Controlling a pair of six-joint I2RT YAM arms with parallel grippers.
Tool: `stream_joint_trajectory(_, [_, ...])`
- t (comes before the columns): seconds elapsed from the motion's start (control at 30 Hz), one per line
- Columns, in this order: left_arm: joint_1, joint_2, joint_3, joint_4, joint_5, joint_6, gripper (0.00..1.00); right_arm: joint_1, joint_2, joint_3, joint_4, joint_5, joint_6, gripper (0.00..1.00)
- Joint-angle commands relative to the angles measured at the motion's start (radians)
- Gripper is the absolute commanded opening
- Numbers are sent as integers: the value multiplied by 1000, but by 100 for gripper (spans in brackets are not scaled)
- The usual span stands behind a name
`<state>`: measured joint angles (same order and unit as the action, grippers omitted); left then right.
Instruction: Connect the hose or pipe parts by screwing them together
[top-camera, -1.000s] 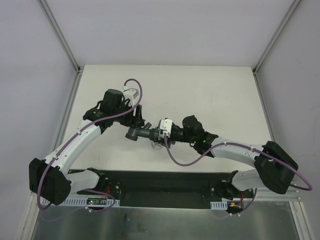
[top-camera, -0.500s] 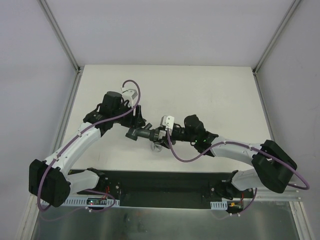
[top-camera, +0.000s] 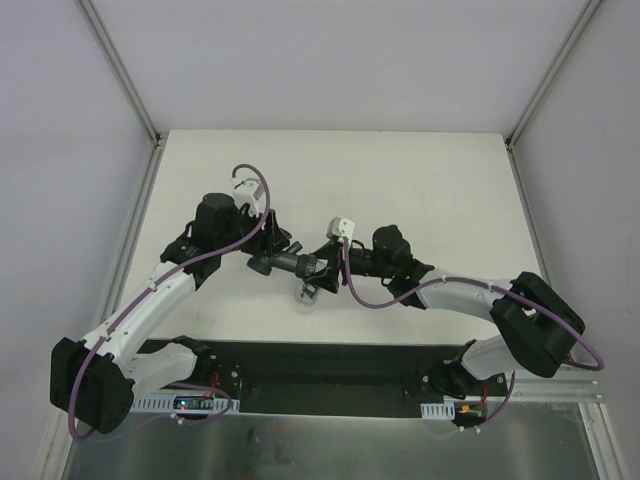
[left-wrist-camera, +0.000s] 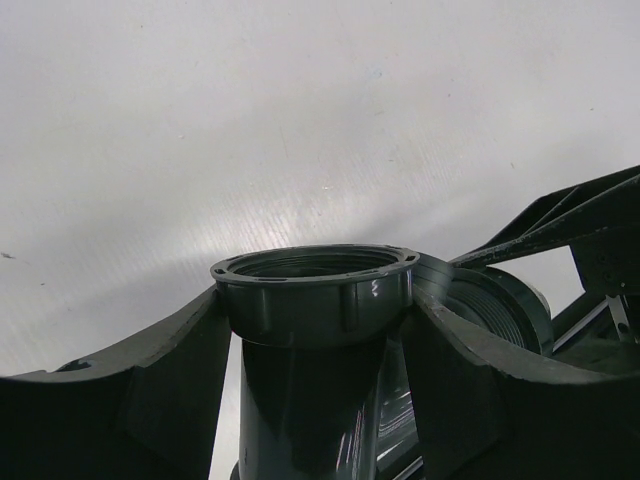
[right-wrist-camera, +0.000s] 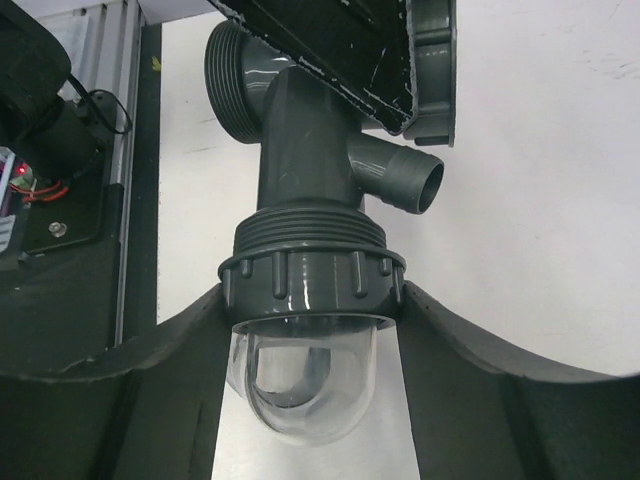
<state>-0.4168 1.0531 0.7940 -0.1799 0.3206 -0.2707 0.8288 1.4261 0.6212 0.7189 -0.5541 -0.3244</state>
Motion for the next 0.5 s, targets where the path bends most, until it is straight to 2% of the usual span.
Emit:
stream_joint_trajectory(0.0, [-30, -38, -39, 48, 164, -93, 0, -45, 17, 28, 361, 42, 155, 11])
stream_joint_trajectory(0.3, [-30, -70, -121, 177, 179, -142, 0, -88, 76, 14, 531, 13, 321, 10])
stream_joint_trajectory(0.47, [-30, -91, -148, 243, 193, -145, 0, -108, 102, 20, 567, -18, 401, 9])
